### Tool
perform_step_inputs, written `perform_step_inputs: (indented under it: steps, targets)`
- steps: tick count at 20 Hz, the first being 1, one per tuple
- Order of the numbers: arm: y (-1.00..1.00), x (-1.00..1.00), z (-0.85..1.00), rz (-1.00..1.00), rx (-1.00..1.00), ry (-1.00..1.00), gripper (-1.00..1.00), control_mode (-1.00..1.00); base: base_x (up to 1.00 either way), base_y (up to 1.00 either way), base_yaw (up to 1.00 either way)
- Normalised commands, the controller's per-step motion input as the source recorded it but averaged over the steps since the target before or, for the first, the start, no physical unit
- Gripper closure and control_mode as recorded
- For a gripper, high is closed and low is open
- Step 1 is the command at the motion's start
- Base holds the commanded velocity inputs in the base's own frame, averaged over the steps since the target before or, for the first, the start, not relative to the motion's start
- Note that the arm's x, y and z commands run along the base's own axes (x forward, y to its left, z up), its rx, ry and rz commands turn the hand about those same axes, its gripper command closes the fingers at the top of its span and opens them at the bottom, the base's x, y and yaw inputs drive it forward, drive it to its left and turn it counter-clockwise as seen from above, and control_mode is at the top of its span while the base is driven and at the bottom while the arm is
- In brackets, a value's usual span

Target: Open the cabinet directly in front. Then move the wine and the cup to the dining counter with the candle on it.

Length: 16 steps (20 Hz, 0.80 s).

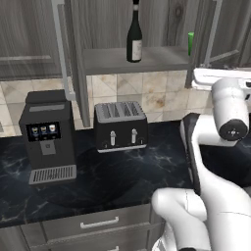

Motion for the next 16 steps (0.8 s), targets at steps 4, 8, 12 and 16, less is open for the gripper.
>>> perform_step_inputs:
  steps: [4, 8, 12, 16]
  targets:
    - [-0.94, -0.89, 0.17, -0.21, 0.13, -0.14, 1.0, -1.0, 0.0, 0.0, 0.0]
    - [-0.39, -0.29, 0.14, -0.09, 0.1, -0.02, -1.0, -1.0, 0.0, 0.0, 0.0]
    - [0.48, -0.39, -0.01, 0.05, -0.01, 0.0, -1.0, -1.0, 0.0, 0.0, 0.0]
    - [1.0, -0.54, 0.0, 0.13, -0.09, 0.0, -1.0, -1.0, 0.0, 0.0, 0.0]
